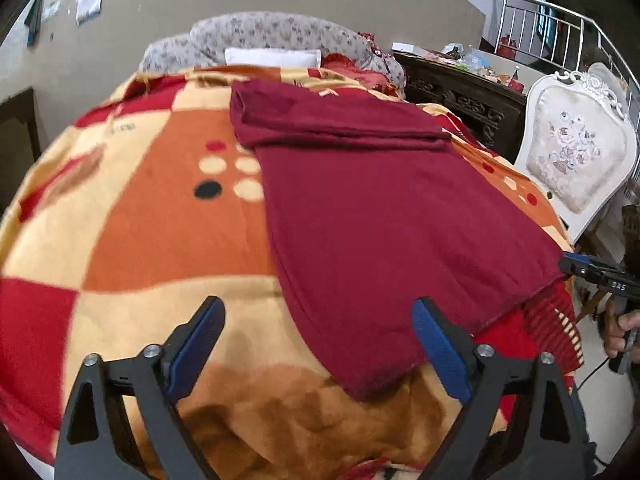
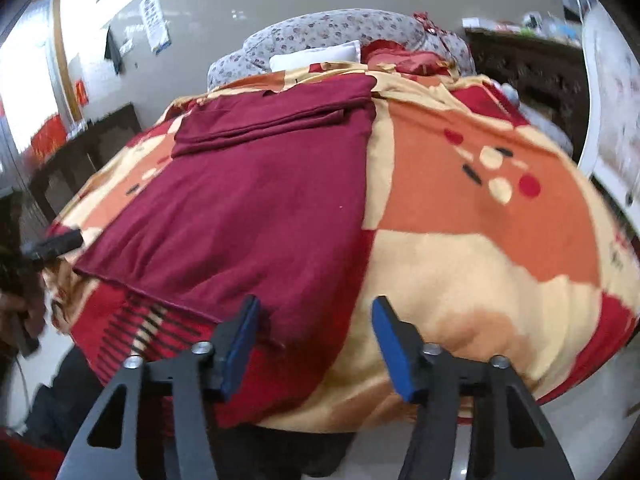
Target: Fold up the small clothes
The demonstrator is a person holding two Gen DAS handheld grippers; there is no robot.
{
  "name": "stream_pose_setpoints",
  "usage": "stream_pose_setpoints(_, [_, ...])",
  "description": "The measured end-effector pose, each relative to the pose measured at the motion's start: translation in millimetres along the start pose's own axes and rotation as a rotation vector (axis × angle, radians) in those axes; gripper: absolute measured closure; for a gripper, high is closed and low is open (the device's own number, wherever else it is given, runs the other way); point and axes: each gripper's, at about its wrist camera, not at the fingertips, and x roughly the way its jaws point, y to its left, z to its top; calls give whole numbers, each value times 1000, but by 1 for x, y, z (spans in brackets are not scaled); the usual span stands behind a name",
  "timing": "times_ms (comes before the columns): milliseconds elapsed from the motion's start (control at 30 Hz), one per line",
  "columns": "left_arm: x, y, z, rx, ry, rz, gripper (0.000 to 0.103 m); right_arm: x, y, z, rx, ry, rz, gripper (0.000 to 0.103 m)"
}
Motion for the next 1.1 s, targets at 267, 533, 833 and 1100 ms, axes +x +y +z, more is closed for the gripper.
stream_pose_setpoints(267, [1,-3,-21,4,23,-34,24,6,5,-1,-3,-5,62,65])
stream_pose_setpoints(533, [1,-8,-19,-36,75,-122,32,5,9,-4,-21,-8,58,68])
stream_pose_setpoints(833, [8,6,-15,-193,133,-164,81,1,8,-5,-9,-4,65,69])
stream_pose_setpoints(1100, [-7,-2,-12,-187,86,-138,94,-5,7,-4,-6,-22,77,92])
